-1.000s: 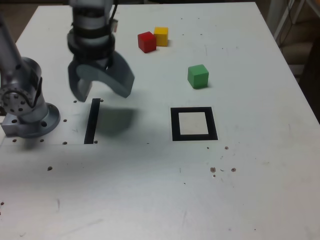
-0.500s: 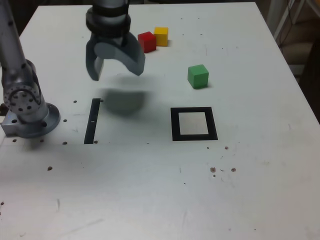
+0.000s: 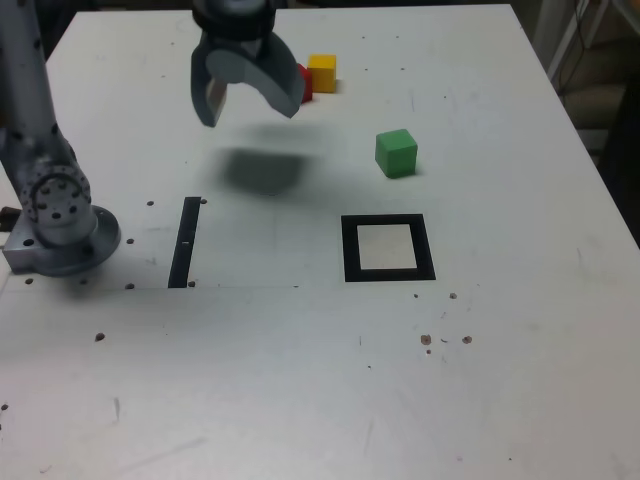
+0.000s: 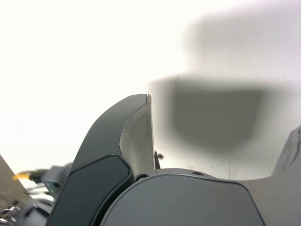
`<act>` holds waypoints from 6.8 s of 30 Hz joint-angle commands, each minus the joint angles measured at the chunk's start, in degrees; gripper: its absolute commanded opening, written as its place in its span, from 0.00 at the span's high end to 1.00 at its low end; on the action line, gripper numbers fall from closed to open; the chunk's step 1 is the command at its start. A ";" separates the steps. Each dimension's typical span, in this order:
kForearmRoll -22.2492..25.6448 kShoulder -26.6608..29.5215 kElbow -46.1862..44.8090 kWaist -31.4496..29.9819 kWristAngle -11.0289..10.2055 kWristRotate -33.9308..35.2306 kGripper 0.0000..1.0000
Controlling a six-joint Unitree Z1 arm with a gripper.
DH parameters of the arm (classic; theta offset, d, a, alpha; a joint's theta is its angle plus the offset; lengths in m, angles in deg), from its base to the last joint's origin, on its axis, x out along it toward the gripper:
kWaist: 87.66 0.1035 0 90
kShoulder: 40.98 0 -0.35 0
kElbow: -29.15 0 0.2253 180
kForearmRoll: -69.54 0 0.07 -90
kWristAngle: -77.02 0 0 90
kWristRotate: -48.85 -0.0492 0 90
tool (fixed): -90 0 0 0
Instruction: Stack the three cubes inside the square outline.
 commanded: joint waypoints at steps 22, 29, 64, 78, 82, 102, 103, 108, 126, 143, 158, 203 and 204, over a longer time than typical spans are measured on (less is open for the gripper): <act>3.31 -13.38 15.05 11.60 -1.57 -20.22 0.01; 3.24 -15.83 16.02 12.28 -1.05 -23.94 0.03; 3.77 -25.70 24.41 11.82 -3.03 -20.69 0.41; 3.10 -24.74 23.15 11.33 -2.49 -20.47 0.63; 3.02 -23.40 22.31 10.63 -1.72 -20.47 0.63; 4.01 -9.93 13.98 0.76 2.10 -15.75 0.63; 4.15 -9.10 13.42 -0.10 2.10 -15.28 0.63; 4.47 -5.67 10.62 -4.90 1.99 -12.68 0.63; 4.87 -0.01 4.62 -25.79 2.03 -1.43 0.63; 4.82 -3.03 7.01 -36.66 3.82 6.29 0.63; 4.46 -9.25 11.19 -43.91 4.54 12.66 0.63; 0.54 -19.48 15.22 -45.03 5.14 15.57 0.00; 0.54 -19.42 15.17 -45.03 5.16 15.57 0.00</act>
